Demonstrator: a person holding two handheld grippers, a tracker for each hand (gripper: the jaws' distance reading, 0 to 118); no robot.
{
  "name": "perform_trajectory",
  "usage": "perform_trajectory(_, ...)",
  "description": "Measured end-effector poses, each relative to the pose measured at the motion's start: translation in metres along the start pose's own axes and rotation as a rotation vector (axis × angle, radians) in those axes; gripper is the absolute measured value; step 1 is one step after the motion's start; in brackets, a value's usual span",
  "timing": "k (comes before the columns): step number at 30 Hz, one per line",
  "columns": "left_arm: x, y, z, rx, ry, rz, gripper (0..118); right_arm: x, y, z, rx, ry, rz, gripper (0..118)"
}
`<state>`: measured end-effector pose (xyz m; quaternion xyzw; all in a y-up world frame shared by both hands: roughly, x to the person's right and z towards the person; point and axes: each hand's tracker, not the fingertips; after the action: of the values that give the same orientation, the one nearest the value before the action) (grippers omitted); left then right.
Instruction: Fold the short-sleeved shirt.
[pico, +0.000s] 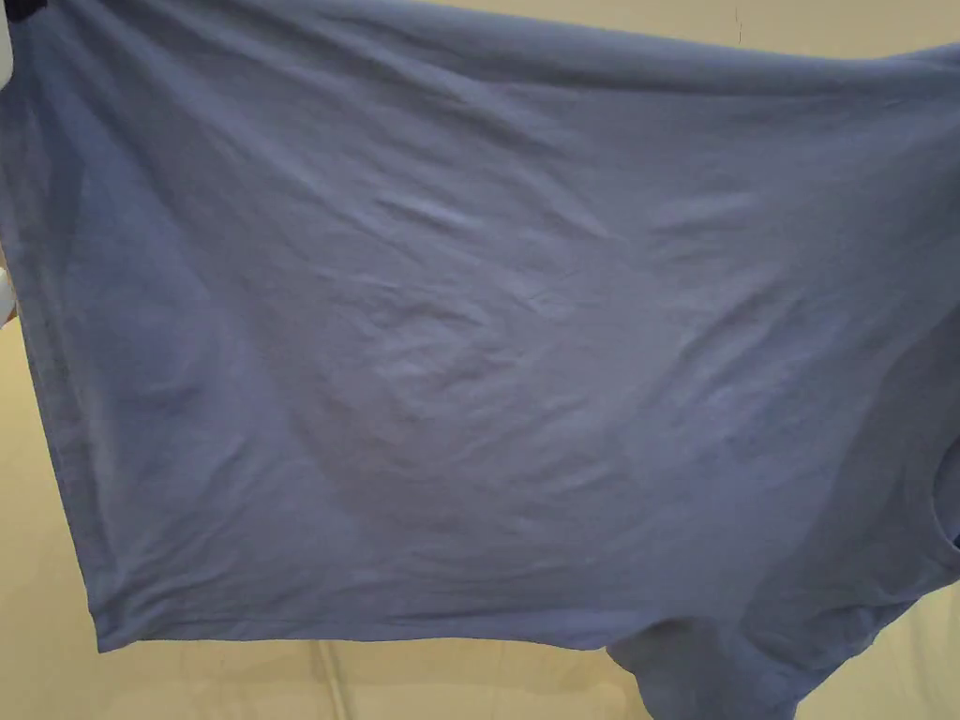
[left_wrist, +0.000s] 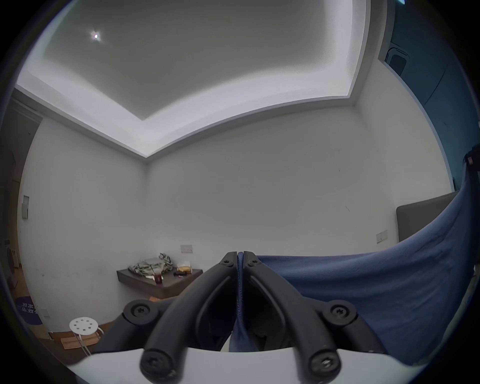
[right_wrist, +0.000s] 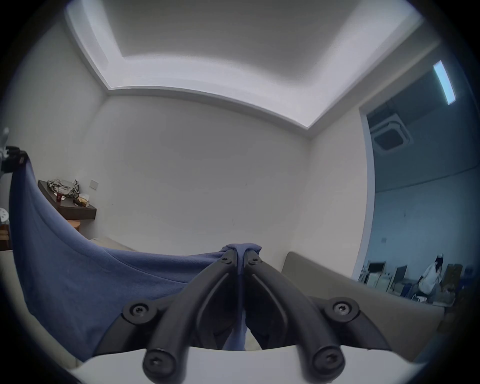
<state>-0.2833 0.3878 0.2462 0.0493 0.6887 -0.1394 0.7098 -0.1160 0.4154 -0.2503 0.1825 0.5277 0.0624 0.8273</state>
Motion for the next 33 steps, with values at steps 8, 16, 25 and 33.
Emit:
perform_trajectory(8, 0.006, 0.027, -0.066, -0.033, -0.016, -0.025, 0, 0.004, 0.031, -0.059, 0.002, 0.002, 0.025, 3)
perform_trajectory(16, 0.03, 0.029, -0.137, -0.082, -0.015, -0.053, 0, -0.005, 0.02, -0.147, -0.033, -0.019, 0.055, 3)
perform_trajectory(25, 0.06, 0.009, -0.211, -0.138, -0.021, -0.106, 0, -0.019, -0.005, -0.232, -0.051, -0.062, 0.058, 3)
perform_trajectory(33, 0.09, -0.038, -0.275, -0.197, -0.025, -0.107, 0, -0.037, -0.044, -0.296, -0.109, -0.052, 0.039, 3)
